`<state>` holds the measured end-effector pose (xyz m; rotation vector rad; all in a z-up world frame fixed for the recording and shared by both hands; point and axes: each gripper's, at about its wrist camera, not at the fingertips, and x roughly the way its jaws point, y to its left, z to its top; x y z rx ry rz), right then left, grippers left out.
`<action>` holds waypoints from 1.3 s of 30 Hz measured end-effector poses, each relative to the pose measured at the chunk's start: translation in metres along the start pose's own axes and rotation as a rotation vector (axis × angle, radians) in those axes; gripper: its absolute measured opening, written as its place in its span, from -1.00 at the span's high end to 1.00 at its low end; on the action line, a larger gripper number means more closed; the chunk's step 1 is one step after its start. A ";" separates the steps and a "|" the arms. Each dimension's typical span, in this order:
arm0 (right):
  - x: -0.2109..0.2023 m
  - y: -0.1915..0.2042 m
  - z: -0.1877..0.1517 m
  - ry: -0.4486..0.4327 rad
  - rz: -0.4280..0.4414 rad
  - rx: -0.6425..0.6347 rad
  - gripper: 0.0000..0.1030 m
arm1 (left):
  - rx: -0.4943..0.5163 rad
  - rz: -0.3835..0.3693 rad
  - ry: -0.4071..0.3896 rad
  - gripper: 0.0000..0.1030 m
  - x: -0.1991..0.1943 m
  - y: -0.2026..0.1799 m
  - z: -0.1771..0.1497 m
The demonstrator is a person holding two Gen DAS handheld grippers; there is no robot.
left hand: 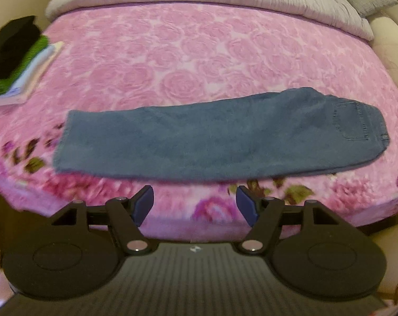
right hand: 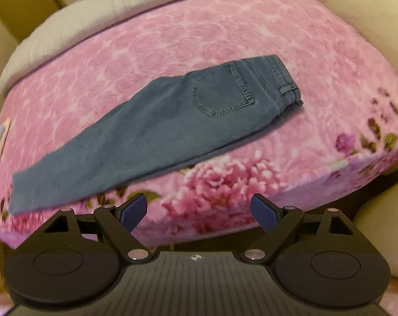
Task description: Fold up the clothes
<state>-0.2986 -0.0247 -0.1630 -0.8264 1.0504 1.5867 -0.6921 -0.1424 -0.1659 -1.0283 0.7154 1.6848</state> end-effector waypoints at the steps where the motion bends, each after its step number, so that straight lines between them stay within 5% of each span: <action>1: 0.017 -0.003 -0.003 -0.019 0.010 0.020 -0.68 | 0.001 -0.007 -0.008 -0.28 0.020 0.004 0.001; 6: 0.103 -0.008 -0.026 -0.112 0.097 0.122 -0.46 | -0.021 -0.062 -0.049 -0.27 0.118 0.031 -0.009; 11: 0.158 0.000 -0.056 -0.222 0.221 0.151 -0.14 | 0.005 -0.072 -0.122 -0.25 0.157 0.051 -0.027; 14: 0.164 0.007 -0.076 -0.274 0.213 0.151 -0.14 | 0.036 -0.120 -0.196 -0.25 0.155 0.066 -0.045; 20: 0.112 0.034 -0.125 -0.392 0.188 0.226 -0.14 | -0.049 -0.263 -0.271 -0.25 0.130 0.125 -0.084; 27: 0.067 0.070 -0.157 -0.438 0.173 0.181 -0.15 | -0.288 -0.351 -0.329 -0.24 0.130 0.194 -0.103; 39: 0.122 0.083 -0.121 -0.328 0.202 0.170 -0.15 | -0.737 -0.386 -0.371 -0.19 0.161 0.277 -0.114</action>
